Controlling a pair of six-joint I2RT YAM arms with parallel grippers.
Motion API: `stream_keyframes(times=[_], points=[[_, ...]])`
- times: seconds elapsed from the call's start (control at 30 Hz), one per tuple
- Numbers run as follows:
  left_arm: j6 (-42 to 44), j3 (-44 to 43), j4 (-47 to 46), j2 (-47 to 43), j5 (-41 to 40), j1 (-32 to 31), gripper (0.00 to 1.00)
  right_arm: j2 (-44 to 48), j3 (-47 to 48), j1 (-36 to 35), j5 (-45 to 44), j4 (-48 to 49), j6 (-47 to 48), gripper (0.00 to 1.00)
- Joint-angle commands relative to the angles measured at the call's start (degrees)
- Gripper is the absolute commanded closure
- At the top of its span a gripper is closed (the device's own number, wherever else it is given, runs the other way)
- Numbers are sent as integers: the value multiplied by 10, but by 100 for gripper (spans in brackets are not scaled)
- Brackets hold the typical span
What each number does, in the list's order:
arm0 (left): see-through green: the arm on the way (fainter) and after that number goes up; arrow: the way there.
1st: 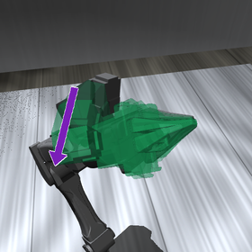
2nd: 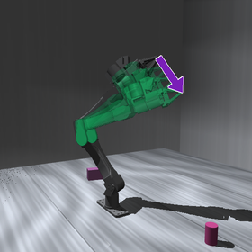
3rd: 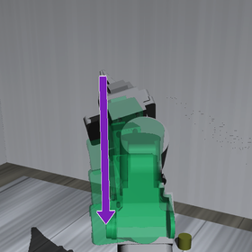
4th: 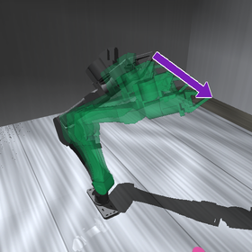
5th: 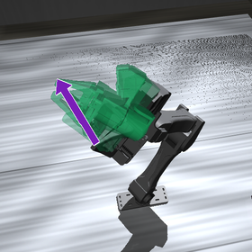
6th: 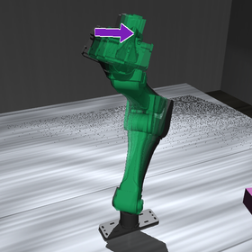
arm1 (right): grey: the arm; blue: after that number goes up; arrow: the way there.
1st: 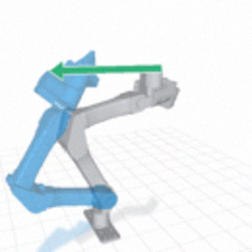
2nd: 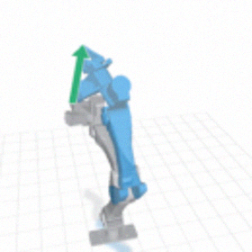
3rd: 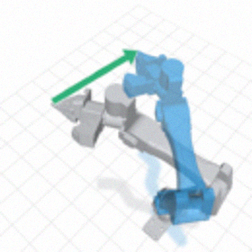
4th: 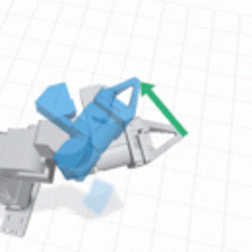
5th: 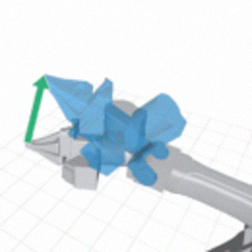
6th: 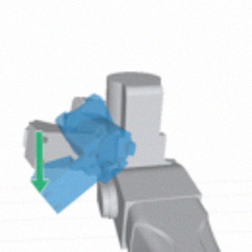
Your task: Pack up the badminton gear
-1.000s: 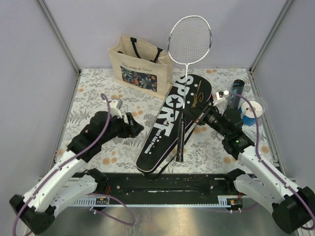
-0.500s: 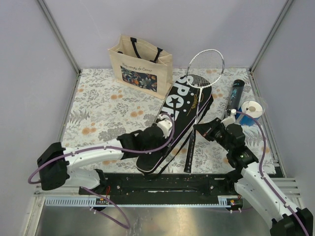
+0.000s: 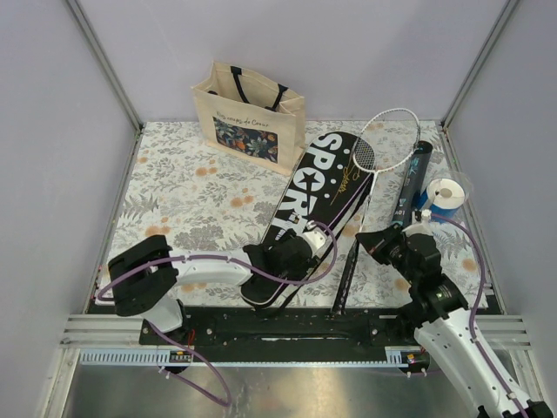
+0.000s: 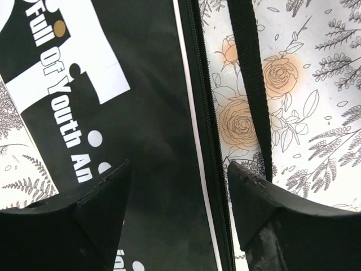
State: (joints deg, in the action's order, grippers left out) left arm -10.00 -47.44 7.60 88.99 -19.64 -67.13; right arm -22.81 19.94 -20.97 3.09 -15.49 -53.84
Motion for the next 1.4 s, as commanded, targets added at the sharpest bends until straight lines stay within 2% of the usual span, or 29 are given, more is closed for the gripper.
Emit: stream_keyframes(times=[0.0,0.1,0.23,0.37,0.47,0.5,0.7,0.97,1.2,1.37], points=[[32,-21,-60,19,-41,-16,28,31,26,3,-28,-44,11,100],[36,-26,-65,31,-60,-19,29,43,22,2,-27,-57,8,100],[49,-28,-74,50,-74,-21,39,44,15,2,-23,-61,2,100],[61,-41,-74,61,-94,-21,63,31,36,2,-27,-91,7,100],[66,-58,-73,64,-109,-21,94,25,71,2,-52,-134,16,100],[65,-68,-73,65,-117,-21,100,23,81,2,-60,-153,16,100],[56,-132,-63,80,-145,-19,100,30,102,2,-63,-231,-1,100],[-38,-198,12,81,-119,20,100,65,98,2,-53,-265,-13,100],[-83,-214,21,67,-85,42,100,54,104,2,43,-259,-36,100],[-92,-222,19,66,-80,44,100,72,117,2,75,-282,-50,100]])
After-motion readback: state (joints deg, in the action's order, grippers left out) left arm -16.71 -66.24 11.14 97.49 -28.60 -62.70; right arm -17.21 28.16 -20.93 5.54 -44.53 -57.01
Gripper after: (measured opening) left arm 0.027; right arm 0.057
